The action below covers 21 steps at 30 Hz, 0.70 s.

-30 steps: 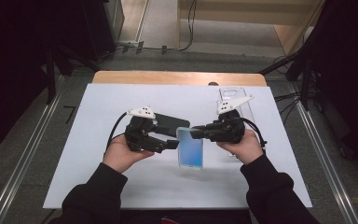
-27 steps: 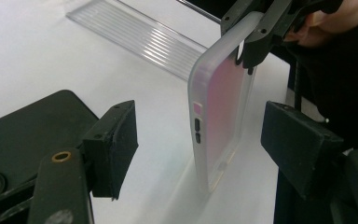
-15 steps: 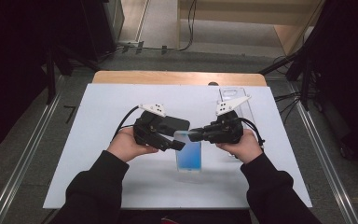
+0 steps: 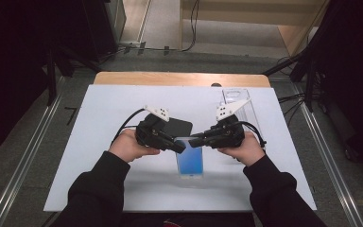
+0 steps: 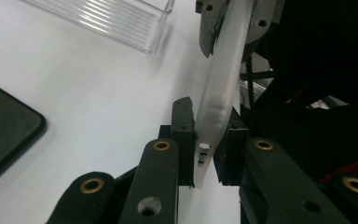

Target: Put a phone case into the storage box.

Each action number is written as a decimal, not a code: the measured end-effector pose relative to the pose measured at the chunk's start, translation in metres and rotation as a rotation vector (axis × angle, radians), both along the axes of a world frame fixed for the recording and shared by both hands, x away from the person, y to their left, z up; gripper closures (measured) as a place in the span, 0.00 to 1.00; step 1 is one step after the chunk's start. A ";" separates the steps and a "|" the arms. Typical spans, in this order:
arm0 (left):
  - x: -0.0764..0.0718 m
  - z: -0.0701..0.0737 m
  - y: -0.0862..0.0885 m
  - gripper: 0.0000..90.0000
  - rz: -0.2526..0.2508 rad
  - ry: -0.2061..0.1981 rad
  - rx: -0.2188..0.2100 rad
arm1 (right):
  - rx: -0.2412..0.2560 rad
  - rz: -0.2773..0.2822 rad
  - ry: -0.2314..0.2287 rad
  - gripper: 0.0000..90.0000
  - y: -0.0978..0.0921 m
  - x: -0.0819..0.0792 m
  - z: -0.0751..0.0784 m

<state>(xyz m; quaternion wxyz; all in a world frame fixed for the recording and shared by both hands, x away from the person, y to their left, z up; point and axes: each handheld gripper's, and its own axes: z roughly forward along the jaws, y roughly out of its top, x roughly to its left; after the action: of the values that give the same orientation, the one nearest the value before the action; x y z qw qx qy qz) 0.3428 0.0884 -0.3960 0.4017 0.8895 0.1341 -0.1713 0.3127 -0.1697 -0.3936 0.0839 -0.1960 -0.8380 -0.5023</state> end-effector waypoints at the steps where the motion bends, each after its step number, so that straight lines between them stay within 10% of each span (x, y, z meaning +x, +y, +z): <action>1: 0.000 0.000 0.000 0.90 -0.006 0.012 -0.004 | 0.001 0.001 -0.001 0.85 0.000 0.000 0.000; 4: 0.000 0.001 0.002 0.90 0.006 0.013 -0.012 | 0.008 0.002 0.009 0.84 0.000 0.000 0.000; 15: 0.000 0.008 0.013 0.90 0.121 0.001 0.021 | 0.041 -0.131 -0.041 0.33 -0.002 -0.002 0.003; 21: 0.003 0.011 0.020 0.90 0.210 -0.002 0.037 | 0.052 -0.172 -0.065 0.26 -0.002 -0.004 0.000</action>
<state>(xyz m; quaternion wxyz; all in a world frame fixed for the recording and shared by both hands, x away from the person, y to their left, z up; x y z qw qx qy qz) 0.3457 0.1085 -0.3846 0.4011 0.8780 0.2294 -0.1249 0.3088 -0.1714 -0.3932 0.0182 -0.2485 -0.8070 -0.5353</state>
